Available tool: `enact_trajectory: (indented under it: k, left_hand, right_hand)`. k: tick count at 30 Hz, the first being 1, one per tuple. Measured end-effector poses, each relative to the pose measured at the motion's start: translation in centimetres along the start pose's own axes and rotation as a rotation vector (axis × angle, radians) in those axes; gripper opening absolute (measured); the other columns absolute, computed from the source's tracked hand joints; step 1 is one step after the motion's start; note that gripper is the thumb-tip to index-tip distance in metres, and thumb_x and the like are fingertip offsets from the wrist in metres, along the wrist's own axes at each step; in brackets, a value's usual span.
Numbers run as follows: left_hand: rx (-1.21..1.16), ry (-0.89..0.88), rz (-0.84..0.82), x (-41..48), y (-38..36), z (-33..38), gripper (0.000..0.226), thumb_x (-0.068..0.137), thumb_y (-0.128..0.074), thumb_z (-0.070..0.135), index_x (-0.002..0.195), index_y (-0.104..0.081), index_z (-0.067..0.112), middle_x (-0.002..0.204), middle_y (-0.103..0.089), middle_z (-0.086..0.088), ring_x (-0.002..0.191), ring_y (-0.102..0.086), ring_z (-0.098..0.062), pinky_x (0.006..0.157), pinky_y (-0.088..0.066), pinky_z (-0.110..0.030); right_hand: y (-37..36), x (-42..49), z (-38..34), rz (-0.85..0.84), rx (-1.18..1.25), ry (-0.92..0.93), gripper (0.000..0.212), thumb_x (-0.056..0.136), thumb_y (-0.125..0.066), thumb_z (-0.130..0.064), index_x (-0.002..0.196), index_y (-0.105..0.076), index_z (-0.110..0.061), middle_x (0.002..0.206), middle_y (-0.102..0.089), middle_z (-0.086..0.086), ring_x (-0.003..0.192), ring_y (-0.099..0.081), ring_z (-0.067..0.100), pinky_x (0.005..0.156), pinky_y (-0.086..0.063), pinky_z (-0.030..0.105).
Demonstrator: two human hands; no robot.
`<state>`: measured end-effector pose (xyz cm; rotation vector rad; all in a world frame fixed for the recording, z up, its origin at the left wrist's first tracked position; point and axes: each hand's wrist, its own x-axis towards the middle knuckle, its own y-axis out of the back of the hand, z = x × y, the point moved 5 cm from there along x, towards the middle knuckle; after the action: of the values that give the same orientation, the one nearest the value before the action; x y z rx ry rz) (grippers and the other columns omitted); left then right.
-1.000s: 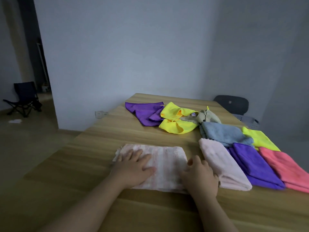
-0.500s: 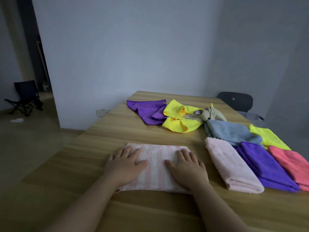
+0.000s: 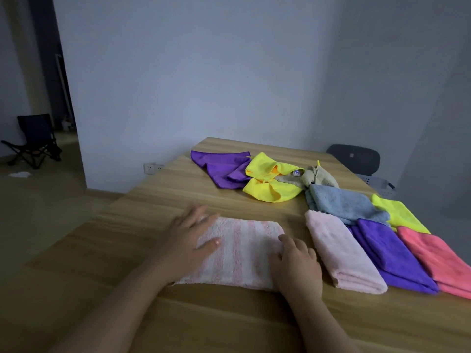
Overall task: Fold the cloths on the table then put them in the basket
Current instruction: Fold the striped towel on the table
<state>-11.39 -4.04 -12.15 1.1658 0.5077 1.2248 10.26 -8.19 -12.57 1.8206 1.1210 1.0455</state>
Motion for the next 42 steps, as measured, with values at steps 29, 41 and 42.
enact_trajectory:
  k: [29,41,42]
  left_hand:
    - [0.012,-0.123,0.129,-0.3,-0.3,3.1,0.035,0.087,-0.052,0.049,0.119,-0.057,0.035,0.110,-0.061,0.016,0.101,-0.052,-0.006,0.075,-0.032,-0.014]
    - [-1.504,0.282,-0.091,-0.2,0.1,3.3,0.023,0.069,-0.069,0.030,0.088,-0.076,0.020,0.098,-0.072,-0.015,0.089,-0.070,-0.028,0.062,-0.056,-0.030]
    - [-1.552,0.290,-0.129,-0.1,-0.1,3.2,0.023,0.071,-0.069,0.028,0.091,-0.076,0.017,0.101,-0.071,-0.016,0.092,-0.070,-0.029,0.064,-0.057,-0.032]
  right_hand:
    - [3.4,0.3,-1.8,0.106,0.636,0.332,0.028,0.092,-0.055,-0.019,0.106,-0.053,-0.043,0.117,-0.056,-0.016,0.119,-0.045,0.012,0.100,-0.038,0.037]
    - [3.3,1.0,-0.1,-0.045,1.313,0.101,0.063,0.061,-0.074,-0.048,0.120,-0.052,-0.038,0.117,-0.062,-0.014,0.109,-0.058,0.006,0.086,-0.049,0.030]
    - [3.3,1.0,-0.2,-0.135,1.369,0.116,0.058,0.058,-0.073,-0.044,0.114,-0.059,-0.036,0.106,-0.068,-0.012,0.100,-0.063,0.006,0.076,-0.051,0.028]
